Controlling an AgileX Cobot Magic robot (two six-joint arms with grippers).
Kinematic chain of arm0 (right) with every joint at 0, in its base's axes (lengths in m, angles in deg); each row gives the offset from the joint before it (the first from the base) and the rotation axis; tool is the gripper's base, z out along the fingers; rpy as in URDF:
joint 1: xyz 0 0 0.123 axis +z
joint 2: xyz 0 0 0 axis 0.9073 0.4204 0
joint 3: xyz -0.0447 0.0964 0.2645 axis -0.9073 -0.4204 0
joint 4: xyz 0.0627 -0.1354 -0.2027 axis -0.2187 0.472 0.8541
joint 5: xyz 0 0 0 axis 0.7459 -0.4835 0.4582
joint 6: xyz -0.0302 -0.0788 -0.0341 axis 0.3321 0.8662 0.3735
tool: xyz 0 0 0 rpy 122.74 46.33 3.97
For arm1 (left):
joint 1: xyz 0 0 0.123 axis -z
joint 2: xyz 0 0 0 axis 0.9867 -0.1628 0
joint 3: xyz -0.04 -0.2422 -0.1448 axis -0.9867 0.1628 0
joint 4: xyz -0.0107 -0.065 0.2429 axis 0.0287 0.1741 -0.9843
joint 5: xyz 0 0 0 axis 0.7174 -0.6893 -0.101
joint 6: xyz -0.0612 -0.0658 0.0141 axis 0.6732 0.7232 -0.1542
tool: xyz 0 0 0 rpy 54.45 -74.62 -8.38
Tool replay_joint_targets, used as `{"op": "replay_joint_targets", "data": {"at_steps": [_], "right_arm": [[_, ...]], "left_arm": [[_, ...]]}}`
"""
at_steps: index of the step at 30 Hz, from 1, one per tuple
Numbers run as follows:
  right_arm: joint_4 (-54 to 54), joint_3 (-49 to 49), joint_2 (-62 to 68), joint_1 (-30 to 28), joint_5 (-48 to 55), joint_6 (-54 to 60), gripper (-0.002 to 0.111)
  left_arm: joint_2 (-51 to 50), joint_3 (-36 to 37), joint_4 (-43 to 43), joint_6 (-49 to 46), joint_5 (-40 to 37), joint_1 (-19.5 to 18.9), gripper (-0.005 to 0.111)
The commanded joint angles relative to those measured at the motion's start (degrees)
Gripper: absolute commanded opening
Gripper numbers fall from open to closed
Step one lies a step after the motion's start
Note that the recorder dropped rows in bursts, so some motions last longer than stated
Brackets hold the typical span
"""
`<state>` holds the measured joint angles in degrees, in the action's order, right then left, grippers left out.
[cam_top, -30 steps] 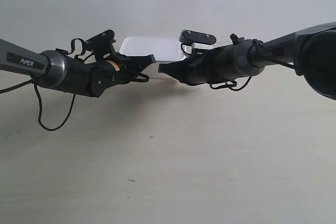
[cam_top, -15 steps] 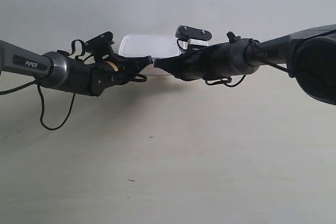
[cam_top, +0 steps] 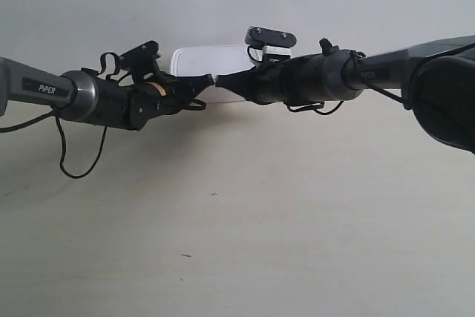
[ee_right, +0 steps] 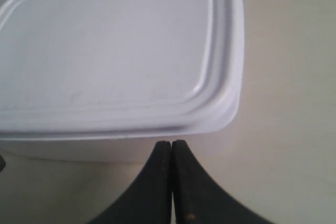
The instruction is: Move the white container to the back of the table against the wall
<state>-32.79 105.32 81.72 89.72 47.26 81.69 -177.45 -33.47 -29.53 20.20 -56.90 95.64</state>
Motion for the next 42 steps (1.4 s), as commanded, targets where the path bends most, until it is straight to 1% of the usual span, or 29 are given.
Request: {"op": "replay_joint_targets", "data": {"at_steps": [1,6,14,21,29,42], "right_arm": [[0.2,1.1,0.9,-0.3,0.3,0.7,0.0],[0.2,1.9,1.8,-0.3,0.3,1.0,0.0],[0.7,1.9,1.8,-0.3,-0.2,2.8,0.0],[0.6,3.1,2.3,-0.3,-0.2,4.3,0.0],[0.6,3.1,2.3,-0.9,0.1,5.8,0.0],[0.6,3.1,2.9,-1.1,0.1,5.9,0.0]], "left_arm": [[-0.5,-1.2,-0.8,0.0,-0.2,-0.2,0.0],[-0.9,-1.2,-0.8,0.0,0.6,-0.6,0.0],[-2.8,-3.0,-0.8,0.3,-0.7,-0.9,0.0],[-2.8,-3.2,-0.8,0.3,0.4,-1.0,0.0],[-3.8,-6.0,-1.1,0.3,-0.7,-1.2,0.0],[-4.8,-7.1,-1.3,0.3,-0.5,-1.6,0.0]]}}
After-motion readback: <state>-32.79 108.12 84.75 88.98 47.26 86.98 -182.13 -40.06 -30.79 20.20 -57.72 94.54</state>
